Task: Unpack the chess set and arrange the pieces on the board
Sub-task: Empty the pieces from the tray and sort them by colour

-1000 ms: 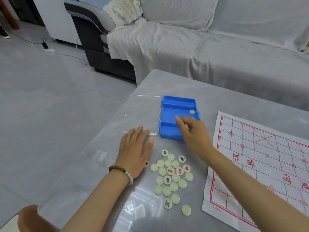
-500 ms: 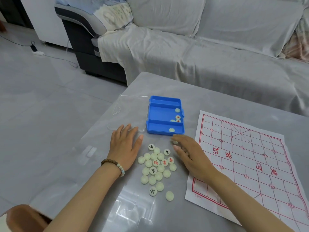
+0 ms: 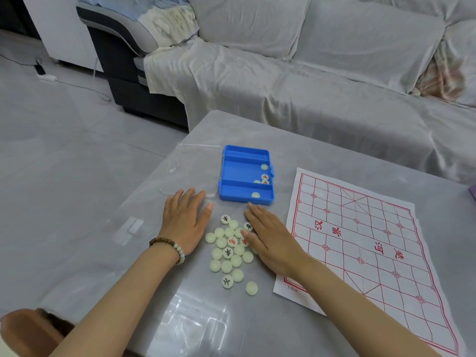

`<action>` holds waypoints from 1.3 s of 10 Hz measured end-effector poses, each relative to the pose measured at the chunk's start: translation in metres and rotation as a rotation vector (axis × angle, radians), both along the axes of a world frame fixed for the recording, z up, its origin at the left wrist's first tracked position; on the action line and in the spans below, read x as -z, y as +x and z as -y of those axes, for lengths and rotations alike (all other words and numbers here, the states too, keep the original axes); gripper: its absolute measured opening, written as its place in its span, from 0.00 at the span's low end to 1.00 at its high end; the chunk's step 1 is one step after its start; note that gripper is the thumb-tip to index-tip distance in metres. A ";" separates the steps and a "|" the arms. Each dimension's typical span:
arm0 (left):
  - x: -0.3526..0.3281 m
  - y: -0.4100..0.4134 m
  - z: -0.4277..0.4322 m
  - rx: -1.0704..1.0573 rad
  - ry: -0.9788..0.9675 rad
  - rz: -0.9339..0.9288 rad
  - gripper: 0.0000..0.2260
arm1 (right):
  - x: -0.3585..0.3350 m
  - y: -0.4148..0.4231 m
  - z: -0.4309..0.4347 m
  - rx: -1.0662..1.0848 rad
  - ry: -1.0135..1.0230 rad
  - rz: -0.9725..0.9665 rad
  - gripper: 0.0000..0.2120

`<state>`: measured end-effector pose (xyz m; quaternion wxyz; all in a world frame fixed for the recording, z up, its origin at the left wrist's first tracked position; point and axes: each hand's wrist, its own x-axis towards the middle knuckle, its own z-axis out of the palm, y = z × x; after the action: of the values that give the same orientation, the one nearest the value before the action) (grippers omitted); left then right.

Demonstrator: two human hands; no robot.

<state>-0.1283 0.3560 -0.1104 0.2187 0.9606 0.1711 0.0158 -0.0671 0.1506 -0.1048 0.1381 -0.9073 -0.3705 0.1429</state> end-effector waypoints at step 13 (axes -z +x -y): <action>0.000 0.002 -0.004 0.011 -0.070 0.003 0.24 | -0.016 -0.011 -0.019 0.055 0.299 -0.099 0.24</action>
<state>-0.1265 0.3597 -0.1109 0.2523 0.9533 0.1658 0.0098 -0.0777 0.1694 -0.0885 0.2935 -0.8783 -0.3555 0.1270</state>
